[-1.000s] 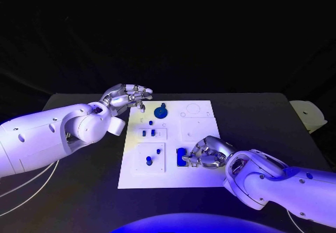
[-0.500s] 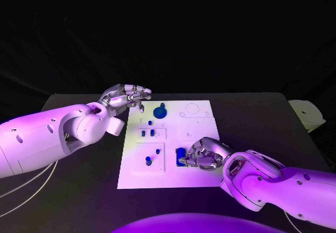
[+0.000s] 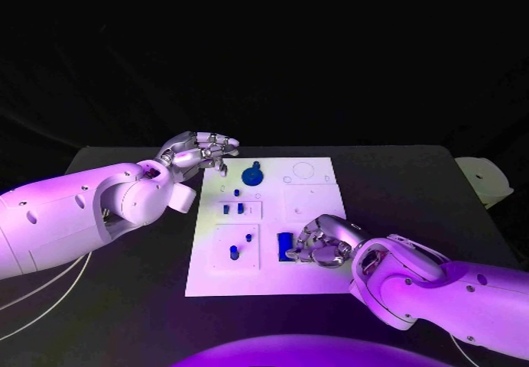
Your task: Assemble the parts on the task board
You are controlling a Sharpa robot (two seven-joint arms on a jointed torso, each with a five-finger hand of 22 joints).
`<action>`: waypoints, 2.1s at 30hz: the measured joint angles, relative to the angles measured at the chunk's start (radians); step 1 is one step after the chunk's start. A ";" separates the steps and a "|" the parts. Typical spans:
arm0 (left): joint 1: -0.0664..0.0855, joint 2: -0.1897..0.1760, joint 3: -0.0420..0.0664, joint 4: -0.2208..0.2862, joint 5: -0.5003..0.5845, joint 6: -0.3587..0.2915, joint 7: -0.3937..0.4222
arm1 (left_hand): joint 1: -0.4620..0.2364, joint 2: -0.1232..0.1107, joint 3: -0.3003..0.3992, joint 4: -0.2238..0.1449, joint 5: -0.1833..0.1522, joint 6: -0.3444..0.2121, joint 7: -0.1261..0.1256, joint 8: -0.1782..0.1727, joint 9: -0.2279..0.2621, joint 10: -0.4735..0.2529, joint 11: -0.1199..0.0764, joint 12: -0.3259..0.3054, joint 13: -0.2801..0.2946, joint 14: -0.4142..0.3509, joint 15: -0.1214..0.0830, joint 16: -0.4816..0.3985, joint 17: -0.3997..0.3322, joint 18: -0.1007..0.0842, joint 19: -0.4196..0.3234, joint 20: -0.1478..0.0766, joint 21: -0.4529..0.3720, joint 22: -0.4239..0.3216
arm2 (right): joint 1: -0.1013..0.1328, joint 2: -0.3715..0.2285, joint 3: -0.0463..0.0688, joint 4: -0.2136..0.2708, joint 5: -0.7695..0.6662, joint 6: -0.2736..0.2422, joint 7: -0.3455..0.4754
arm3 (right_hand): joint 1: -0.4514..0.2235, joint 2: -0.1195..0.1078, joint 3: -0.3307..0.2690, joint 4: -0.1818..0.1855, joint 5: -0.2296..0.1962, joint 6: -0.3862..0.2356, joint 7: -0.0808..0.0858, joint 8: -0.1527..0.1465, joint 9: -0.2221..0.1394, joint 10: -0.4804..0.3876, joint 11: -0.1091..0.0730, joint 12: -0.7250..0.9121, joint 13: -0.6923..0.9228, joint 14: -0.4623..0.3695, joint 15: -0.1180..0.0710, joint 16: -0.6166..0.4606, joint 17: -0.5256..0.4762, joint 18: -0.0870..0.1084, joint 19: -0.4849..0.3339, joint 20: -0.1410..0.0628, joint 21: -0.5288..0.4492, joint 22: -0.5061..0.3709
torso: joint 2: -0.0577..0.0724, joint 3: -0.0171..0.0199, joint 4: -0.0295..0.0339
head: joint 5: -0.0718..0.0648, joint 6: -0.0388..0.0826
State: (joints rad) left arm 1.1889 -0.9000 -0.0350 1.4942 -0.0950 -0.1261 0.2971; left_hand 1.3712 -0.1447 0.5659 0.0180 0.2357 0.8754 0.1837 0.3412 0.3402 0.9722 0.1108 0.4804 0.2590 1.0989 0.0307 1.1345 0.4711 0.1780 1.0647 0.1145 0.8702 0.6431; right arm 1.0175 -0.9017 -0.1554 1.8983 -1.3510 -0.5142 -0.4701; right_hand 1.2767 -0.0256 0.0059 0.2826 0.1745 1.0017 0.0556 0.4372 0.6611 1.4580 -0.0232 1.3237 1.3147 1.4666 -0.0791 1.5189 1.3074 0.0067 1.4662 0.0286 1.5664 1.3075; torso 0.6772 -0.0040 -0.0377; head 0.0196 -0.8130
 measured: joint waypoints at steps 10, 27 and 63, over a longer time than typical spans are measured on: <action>0.000 -0.001 0.000 0.000 0.000 0.000 0.000 | 0.000 0.000 0.000 0.000 0.000 -0.002 0.002 0.000 0.000 0.000 0.000 0.000 0.000 0.000 0.000 0.000 0.000 0.000 0.000 0.000 0.000 0.000 | -0.002 -0.013 0.000 0.003 -0.040 0.013 -0.008 | 0.031 -0.005 0.007 -0.001 -0.006 0.003 -0.003 0.000 -0.003 0.002 -0.002 0.004 0.000 0.000 0.000 0.004 0.000 0.000 0.000 0.000 0.000 0.000 | 0.000 0.0007 -0.0007 | 0.000 -0.001; 0.000 -0.001 0.000 -0.001 0.000 0.000 0.000 | 0.000 0.000 0.003 0.003 0.000 -0.002 0.002 0.000 0.000 0.000 0.000 0.000 0.000 -0.004 0.004 0.000 -0.001 0.000 0.000 0.000 0.000 0.000 | 0.028 -0.157 0.003 0.048 -0.006 -0.062 0.080 | 0.051 -0.014 0.015 0.004 -0.006 -0.062 0.037 -0.066 -0.044 -0.025 0.026 -0.052 0.030 0.000 0.015 0.004 0.001 0.000 0.000 0.012 0.000 0.000 | -0.001 0.0016 -0.0023 | -0.004 0.002; 0.000 -0.009 -0.003 0.003 0.000 0.001 0.002 | -0.004 0.004 0.003 0.003 0.000 -0.001 0.002 0.000 -0.001 -0.007 0.000 0.005 0.000 -0.004 0.004 0.000 -0.003 0.000 0.000 0.000 -0.004 -0.001 | -0.007 -0.206 -0.002 0.002 -0.162 0.035 -0.019 | 0.056 -0.031 0.012 0.007 -0.032 -0.051 0.037 -0.089 -0.063 -0.029 0.036 -0.068 0.027 0.000 0.022 0.004 0.000 0.000 0.000 0.018 0.000 0.000 | 0.001 0.0002 0.0006 | -0.029 0.004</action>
State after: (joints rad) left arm 1.1886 -0.9089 -0.0378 1.4972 -0.0949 -0.1250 0.2990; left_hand 1.3672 -0.1407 0.5686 0.0208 0.2357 0.8739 0.1853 0.3412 0.3396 0.9650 0.1108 0.4850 0.2589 1.0953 0.0342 1.1345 0.4684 0.1781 1.0647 0.1145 0.8662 0.6421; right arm 1.0103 -1.1073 -0.1572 1.9005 -1.5127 -0.4788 -0.4887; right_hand 1.3329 -0.0566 0.0179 0.2897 0.1428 0.9510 0.0924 0.3480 0.5978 1.4291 0.0127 1.2557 1.3417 1.4666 -0.0571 1.5227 1.3077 0.0068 1.4662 0.0470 1.5664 1.3077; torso 0.6784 -0.0038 -0.0371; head -0.0099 -0.8093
